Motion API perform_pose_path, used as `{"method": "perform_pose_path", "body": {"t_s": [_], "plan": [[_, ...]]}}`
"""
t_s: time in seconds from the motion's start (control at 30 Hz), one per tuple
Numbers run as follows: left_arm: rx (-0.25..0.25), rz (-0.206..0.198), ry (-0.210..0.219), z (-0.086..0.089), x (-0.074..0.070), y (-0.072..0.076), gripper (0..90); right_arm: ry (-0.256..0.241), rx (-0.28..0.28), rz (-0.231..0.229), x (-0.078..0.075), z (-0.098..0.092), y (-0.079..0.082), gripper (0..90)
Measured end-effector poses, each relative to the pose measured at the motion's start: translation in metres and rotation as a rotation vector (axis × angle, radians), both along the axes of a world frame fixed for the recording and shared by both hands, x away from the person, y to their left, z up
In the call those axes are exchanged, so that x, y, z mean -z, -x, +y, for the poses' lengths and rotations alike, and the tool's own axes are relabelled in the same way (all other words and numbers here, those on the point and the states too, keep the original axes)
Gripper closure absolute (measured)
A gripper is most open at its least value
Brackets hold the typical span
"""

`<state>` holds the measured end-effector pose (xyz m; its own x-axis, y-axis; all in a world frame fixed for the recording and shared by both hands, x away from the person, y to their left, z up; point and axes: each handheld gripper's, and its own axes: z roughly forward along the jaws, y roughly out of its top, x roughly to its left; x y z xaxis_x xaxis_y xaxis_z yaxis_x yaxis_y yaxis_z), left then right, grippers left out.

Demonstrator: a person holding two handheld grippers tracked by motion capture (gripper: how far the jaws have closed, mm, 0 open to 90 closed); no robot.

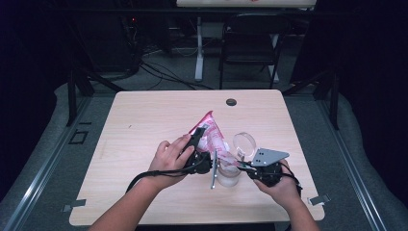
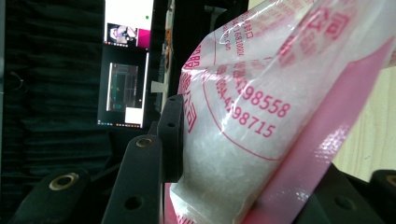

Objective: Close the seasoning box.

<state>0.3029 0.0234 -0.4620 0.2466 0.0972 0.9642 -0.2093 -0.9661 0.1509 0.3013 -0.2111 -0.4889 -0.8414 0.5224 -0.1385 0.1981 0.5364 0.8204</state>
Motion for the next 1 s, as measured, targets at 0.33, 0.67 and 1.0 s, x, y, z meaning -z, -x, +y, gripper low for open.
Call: {"method": "perform_pose_path", "body": {"t_s": [0.33,0.67,1.0], "plan": [[0.000,0.002,0.003,0.0005,-0.0002,0.0004,64.7,0.000,-0.001,-0.001,-0.0001,0.0003,0.0001,90.0],[0.000,-0.002,0.004,-0.0004,-0.0012,0.0006,64.7,-0.001,-0.001,-0.001,-0.0003,-0.0004,-0.0001,90.0],[0.000,-0.007,0.004,-0.0003,-0.0013,0.0009,64.7,0.000,0.001,-0.003,-0.0002,-0.0001,-0.0002,90.0]]}}
